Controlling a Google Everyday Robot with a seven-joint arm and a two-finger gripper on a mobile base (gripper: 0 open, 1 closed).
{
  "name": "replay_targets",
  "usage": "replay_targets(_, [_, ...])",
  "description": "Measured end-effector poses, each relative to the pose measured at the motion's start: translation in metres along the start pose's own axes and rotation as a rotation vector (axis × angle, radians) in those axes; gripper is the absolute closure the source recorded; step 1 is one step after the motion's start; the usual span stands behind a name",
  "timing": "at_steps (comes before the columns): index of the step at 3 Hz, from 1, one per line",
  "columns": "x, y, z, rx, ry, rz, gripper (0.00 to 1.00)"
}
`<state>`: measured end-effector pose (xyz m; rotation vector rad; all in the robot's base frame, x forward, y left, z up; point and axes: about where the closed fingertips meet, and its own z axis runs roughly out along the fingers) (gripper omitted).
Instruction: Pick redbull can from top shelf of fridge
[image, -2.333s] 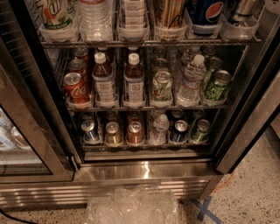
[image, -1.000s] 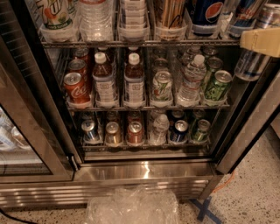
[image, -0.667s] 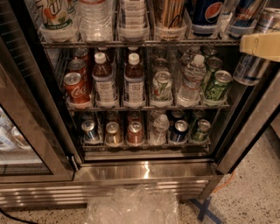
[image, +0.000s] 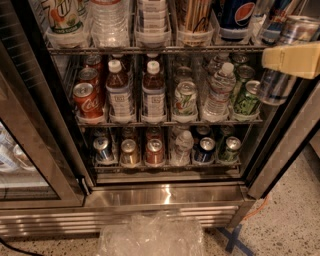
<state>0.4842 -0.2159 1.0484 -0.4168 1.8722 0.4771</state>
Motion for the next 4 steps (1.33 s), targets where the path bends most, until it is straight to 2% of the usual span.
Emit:
replay_targets(1, [0.02,0.048,0.023,-0.163,0.057,-0.052,1.0])
replay_targets(2, [0.038,0.085,0.052,-0.289,0.097,-0.09,1.0])
replay_targets(3, [0.048,0.11,0.07,-0.364,0.118,-0.112,1.0])
replay_targets(4, [0.048,0.111,0.07,-0.365,0.118,-0.112,1.0])
